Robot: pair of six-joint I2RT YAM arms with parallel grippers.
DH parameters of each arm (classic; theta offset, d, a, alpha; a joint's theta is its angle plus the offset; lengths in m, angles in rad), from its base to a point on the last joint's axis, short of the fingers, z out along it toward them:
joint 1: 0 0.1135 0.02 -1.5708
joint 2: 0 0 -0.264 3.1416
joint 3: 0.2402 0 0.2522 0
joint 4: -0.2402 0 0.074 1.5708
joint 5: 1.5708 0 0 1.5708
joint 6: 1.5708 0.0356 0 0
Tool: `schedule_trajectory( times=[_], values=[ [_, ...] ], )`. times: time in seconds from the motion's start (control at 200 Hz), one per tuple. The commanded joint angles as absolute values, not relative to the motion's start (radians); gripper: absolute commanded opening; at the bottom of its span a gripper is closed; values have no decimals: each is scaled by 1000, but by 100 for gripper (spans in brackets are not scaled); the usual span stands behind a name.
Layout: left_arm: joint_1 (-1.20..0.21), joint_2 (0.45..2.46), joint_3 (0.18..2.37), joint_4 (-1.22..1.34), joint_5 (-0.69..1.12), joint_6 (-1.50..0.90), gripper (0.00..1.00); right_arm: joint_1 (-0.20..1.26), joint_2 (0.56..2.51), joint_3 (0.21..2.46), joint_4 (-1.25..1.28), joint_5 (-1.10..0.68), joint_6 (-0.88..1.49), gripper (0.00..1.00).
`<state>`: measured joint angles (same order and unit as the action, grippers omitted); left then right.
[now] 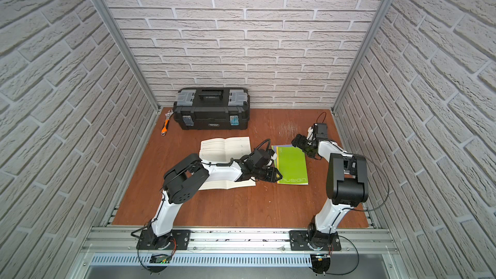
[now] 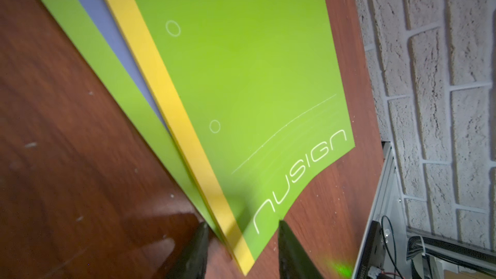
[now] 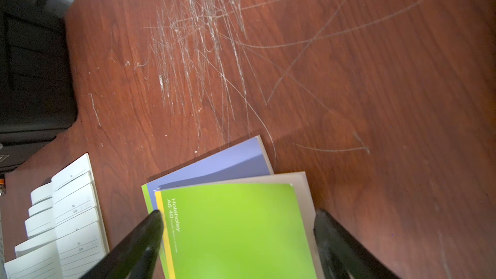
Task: Close the notebook
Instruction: Adjust the notebook at the notebook.
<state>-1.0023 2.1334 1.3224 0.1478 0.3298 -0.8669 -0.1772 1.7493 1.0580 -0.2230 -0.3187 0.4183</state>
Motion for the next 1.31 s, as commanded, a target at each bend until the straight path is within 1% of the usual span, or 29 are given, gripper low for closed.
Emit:
schedule_trajectory(
  times=[0.0, 0.295, 0.525, 0.83, 1.3],
  values=[
    [-994, 2150, 1334, 126, 298, -835, 43, -162, 1757, 1086, -248, -321, 395, 88],
    [-912, 2168, 1318, 137, 261, -826, 45, -154, 1769, 1082, -256, -303, 386, 88],
    [-845, 2231, 1376, 169, 285, -829, 45, -153, 1766, 1077, -277, -266, 368, 88],
    [-834, 2317, 1481, 160, 295, -833, 45, -150, 1818, 1069, -234, -289, 378, 88],
    [-831, 2361, 1568, 109, 294, -810, 45, -112, 1838, 1098, -220, -304, 398, 88]
  ],
)
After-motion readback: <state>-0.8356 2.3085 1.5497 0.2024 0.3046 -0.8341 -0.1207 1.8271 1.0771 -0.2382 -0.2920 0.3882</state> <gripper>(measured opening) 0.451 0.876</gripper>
